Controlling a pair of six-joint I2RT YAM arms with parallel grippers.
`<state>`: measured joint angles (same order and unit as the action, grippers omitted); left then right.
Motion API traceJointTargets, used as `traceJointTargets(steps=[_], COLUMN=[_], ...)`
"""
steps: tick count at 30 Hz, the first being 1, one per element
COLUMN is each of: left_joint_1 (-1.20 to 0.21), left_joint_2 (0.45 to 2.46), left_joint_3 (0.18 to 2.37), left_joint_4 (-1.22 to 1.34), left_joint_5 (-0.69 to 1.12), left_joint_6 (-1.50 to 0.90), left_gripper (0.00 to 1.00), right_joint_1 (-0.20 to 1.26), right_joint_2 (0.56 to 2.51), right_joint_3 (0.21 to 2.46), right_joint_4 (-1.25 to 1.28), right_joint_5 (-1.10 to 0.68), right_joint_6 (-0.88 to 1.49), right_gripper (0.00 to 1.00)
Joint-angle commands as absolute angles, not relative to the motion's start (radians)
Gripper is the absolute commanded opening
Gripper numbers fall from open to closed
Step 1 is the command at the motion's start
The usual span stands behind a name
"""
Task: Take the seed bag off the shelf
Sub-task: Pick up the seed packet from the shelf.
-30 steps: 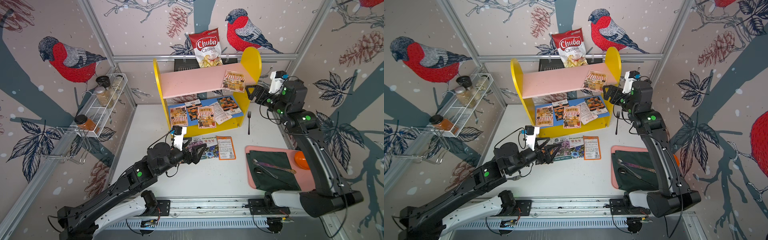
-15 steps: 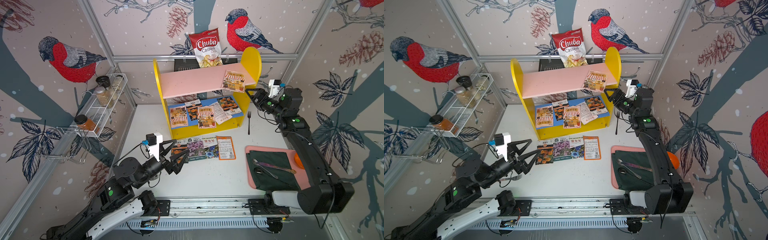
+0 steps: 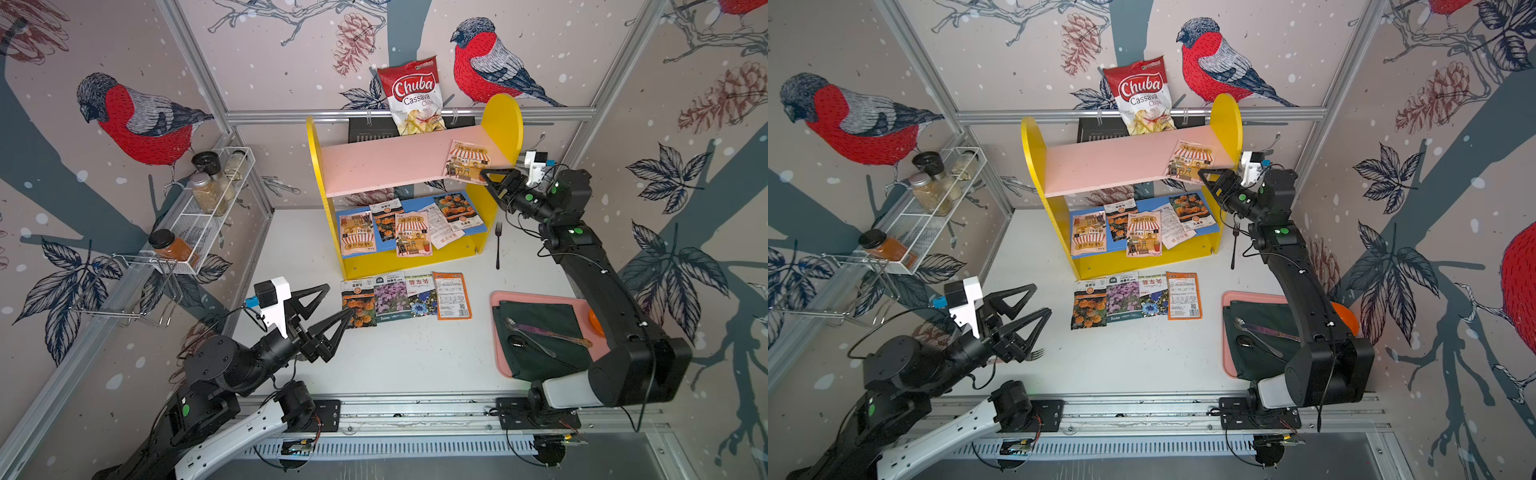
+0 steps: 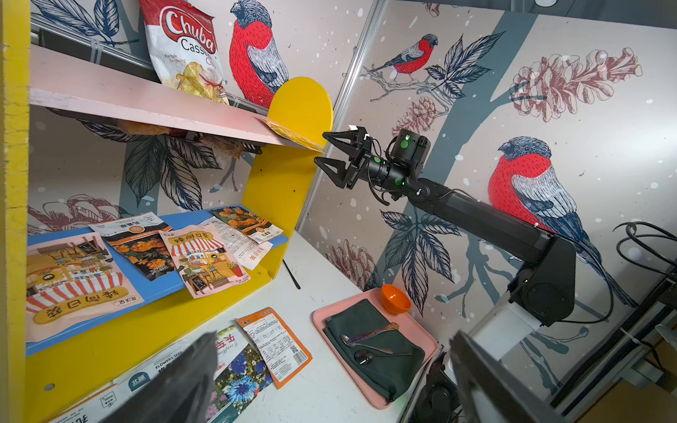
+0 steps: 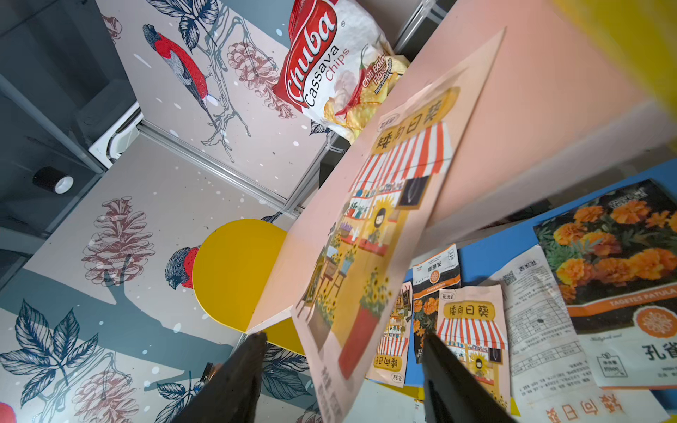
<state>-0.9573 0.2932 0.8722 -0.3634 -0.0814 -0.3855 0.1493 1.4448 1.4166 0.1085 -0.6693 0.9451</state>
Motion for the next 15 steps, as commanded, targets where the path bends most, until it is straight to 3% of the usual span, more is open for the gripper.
traceJointTargets(steps=[1,15], left_joint_1=[-0.956,-0.955], left_joint_2=[0.296,0.319], left_joint_3=[0.88,0.86], left_joint_4=[-0.381,-0.366], left_joint_5=[-0.071,-0.064], left_joint_6=[-0.371,-0.371], left_gripper=[0.98,0.98], right_joint_1=[0.153,0.155], right_joint_2=[1.46,1.511], right_joint_3=[1.432,1.468], right_joint_4=[0.162,0.198], right_joint_5=[-0.687,-0.692], right_joint_6=[0.966,0.994], right_gripper=[0.68,0.42])
